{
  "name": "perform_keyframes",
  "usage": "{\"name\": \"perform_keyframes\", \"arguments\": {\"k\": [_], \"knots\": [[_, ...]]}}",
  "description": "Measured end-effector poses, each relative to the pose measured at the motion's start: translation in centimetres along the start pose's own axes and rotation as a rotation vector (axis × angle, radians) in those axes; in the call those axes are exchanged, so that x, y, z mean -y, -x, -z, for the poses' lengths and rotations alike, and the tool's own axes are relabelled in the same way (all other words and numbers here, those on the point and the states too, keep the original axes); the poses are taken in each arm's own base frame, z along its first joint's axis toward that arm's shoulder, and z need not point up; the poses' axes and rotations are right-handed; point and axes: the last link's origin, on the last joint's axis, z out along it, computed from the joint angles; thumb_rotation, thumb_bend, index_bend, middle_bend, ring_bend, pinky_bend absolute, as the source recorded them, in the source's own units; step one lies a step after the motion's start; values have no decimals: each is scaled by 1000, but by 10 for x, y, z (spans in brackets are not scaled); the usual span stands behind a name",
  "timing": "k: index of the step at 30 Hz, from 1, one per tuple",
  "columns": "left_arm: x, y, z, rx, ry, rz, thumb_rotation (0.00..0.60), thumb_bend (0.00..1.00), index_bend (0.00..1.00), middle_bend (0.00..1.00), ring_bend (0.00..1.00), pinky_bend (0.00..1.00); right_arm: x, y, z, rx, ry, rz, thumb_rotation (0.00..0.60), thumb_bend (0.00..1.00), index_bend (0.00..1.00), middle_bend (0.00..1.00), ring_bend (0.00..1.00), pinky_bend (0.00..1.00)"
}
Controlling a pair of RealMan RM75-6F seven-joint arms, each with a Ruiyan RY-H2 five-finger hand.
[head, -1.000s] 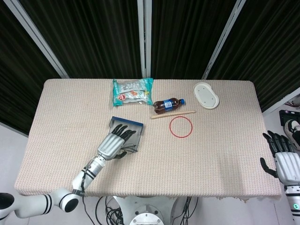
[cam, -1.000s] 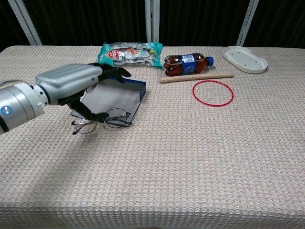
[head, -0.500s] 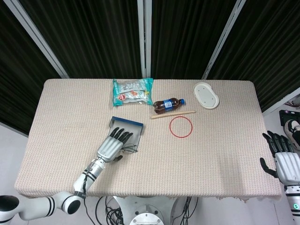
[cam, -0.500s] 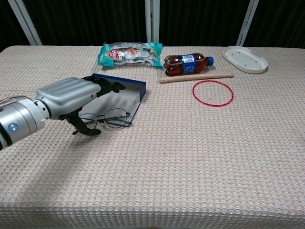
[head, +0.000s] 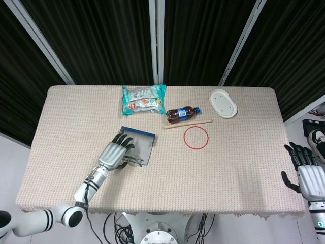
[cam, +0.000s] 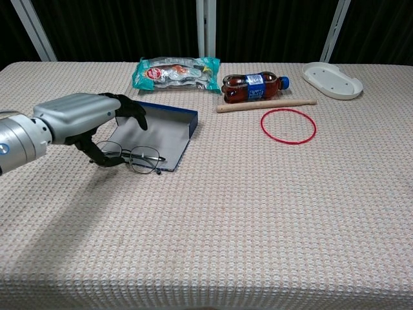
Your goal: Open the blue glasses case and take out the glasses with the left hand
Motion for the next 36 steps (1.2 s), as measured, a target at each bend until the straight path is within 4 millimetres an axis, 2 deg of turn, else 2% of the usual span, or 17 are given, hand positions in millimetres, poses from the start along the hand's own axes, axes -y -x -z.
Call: {"name": "perform_keyframes", "arguments": {"k": [4,19,27,36], "knots": [[-1,0,-4,8,2,2,600,378,429,153,0,0,0,-1,1,-2,1,2,600,361,0,51,0,0],[4,8,-7,29,-27,15,600,405,533,180,0,0,-2,-1,2,1,9,1,600,360,0,51,0,0],[5,12,-10,34,-35,31,600,498,622,250,0,0,-3,-1,2,0,11,0,600,360,0,51,0,0],[4,2,6,-7,-21,71,600,566,678,282,0,0,-3,-3,4,-10,9,3,600,360,0,51,0,0]]}}
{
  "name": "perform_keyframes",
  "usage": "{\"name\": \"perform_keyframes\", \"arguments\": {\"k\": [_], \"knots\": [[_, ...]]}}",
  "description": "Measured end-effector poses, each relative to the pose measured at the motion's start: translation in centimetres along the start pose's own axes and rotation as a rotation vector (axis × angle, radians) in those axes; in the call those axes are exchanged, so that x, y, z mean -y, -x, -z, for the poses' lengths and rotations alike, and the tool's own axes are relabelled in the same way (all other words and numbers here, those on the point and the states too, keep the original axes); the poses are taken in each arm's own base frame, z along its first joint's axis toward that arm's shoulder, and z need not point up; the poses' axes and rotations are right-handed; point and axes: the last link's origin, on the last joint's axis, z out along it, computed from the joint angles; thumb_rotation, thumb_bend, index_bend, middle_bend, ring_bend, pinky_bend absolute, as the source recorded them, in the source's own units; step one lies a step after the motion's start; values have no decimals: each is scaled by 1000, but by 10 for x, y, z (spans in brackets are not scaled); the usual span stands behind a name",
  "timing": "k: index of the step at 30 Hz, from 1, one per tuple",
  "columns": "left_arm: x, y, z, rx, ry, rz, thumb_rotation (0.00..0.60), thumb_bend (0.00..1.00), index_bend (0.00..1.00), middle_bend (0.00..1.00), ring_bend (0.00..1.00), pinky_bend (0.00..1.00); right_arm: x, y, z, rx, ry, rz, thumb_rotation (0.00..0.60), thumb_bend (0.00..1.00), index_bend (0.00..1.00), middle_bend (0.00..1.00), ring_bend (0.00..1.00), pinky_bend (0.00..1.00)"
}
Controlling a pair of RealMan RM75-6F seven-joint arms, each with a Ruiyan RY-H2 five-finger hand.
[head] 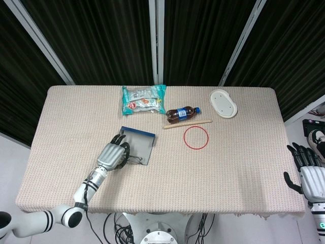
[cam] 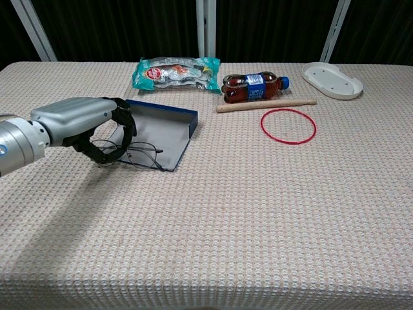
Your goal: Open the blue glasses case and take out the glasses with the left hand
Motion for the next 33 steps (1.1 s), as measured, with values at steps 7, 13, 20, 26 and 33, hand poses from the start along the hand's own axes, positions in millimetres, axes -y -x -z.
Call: {"name": "perform_keyframes", "arguments": {"k": [7,13,20,26,33], "knots": [[-2,-15,39,-2,35,13,600,566,678,282,0,0,2,0,-1,0,-11,2,600,360,0,51,0,0],[-2,-5,73,101,41,-36,600,554,642,272,0,0,4,2,-2,7,-20,-2,600,360,0,51,0,0],[-7,5,70,139,46,3,600,220,128,124,0,0,6,-1,0,-2,-27,4,600,361,0,51,0,0],[-3,-11,69,41,45,66,600,159,84,113,0,0,6,-5,1,-10,-23,5,600,361,0,51,0,0],[39,-49,81,-172,-88,72,600,158,183,149,0,0,2,-8,-1,-1,-15,1,600,363,0,51,0,0]]}}
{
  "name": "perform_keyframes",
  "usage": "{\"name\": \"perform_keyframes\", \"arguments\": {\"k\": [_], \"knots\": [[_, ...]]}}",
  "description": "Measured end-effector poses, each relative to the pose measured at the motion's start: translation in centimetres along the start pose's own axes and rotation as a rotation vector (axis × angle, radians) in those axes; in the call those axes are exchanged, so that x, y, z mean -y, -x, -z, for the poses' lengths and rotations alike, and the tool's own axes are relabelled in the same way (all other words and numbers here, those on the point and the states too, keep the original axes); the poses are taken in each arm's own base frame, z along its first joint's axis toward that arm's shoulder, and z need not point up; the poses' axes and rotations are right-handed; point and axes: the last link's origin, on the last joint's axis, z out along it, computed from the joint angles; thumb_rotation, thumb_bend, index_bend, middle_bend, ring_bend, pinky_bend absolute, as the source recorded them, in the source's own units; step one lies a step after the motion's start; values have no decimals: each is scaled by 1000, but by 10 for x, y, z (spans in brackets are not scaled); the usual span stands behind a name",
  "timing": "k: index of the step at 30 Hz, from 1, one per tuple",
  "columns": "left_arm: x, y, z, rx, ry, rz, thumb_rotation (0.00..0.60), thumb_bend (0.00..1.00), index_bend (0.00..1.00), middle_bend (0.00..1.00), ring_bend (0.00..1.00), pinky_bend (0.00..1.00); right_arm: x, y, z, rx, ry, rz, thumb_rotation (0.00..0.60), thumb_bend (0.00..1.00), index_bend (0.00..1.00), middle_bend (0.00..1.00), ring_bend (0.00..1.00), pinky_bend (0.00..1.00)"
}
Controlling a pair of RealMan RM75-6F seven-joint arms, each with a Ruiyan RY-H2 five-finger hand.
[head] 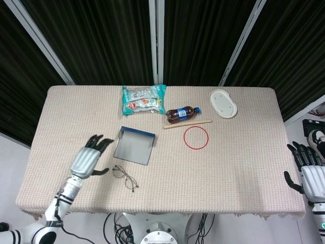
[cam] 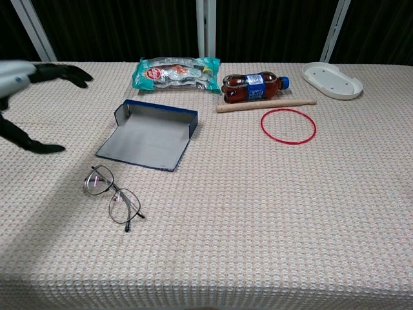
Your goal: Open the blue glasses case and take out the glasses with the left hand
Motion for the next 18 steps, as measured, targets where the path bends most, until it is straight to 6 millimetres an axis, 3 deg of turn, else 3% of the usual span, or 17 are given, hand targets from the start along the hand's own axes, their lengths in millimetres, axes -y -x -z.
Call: {"name": "perform_keyframes", "arguments": {"k": [3,5,8,12,18], "knots": [[41,-25,11,-125,-124,-51,600,158,188,150,0,0,-2,-1,-2,13,-1,-16,600,375,0,51,0,0],[74,-42,28,-190,-216,-103,600,159,189,150,0,0,-4,-1,-3,24,-6,-36,600,378,0,51,0,0],[105,-55,58,-236,-313,-141,600,159,188,150,0,0,-6,0,-3,41,-25,-56,600,379,0,52,0,0],[114,-52,89,-230,-344,-91,600,159,188,150,0,0,-2,5,-2,49,-54,-68,600,378,0,54,0,0],[97,-45,123,-214,-280,-99,600,159,184,150,0,0,3,7,4,37,-74,-76,600,364,0,58,0,0]]}}
